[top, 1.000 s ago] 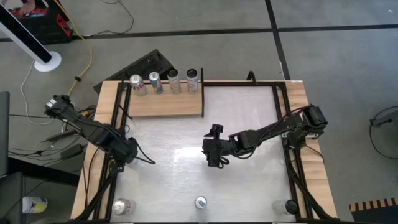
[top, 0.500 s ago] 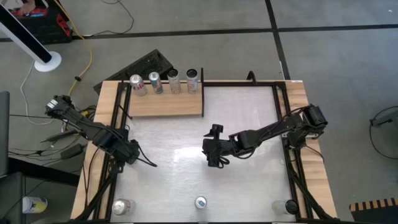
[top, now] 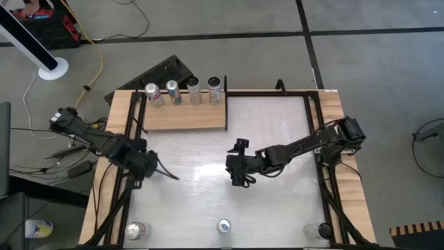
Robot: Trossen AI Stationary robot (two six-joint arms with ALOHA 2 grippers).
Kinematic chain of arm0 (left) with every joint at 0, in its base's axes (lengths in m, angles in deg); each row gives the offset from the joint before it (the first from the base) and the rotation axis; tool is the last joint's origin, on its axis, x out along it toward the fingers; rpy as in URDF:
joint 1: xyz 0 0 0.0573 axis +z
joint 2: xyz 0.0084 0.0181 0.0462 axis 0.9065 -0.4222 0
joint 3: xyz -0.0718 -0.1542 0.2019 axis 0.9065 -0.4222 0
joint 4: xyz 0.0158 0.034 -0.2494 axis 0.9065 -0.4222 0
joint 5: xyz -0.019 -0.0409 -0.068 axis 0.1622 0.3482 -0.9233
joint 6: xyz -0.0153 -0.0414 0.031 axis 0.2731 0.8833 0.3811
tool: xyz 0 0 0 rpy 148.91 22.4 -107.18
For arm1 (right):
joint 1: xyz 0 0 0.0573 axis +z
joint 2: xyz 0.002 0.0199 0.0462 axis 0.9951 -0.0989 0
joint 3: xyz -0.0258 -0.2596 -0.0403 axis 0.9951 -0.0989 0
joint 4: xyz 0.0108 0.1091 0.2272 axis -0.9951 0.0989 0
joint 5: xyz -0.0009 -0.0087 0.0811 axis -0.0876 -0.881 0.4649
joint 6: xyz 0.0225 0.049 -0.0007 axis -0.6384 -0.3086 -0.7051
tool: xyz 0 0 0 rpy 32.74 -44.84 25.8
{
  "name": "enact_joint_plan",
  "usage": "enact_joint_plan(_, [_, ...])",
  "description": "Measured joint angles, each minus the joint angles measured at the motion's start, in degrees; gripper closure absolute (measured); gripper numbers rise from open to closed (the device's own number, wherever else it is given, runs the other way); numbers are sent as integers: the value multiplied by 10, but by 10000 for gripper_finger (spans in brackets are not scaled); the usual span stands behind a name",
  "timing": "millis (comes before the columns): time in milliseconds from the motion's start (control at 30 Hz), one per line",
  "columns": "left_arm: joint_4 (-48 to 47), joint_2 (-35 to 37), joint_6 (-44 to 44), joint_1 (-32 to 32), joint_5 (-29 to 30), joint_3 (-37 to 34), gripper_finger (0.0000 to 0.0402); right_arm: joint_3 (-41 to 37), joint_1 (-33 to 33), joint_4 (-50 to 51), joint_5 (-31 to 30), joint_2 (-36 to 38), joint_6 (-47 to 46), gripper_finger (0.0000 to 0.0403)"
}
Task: Place canned beverage on shelf
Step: Put the peach vibe celsius soda can aligned with the other peach vibe celsius soda can on the shelf
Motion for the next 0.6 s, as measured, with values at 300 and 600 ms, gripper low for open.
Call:
enact_joint_plan(300, [-3, -13, -215, 174, 76, 76, 164, 0, -19, 0, 0, 0, 0, 44])
enact_joint_plan(600, [11, -165, -512, 378, 76, 238, 164, 0, -33, 5, 0, 0, 13, 44])
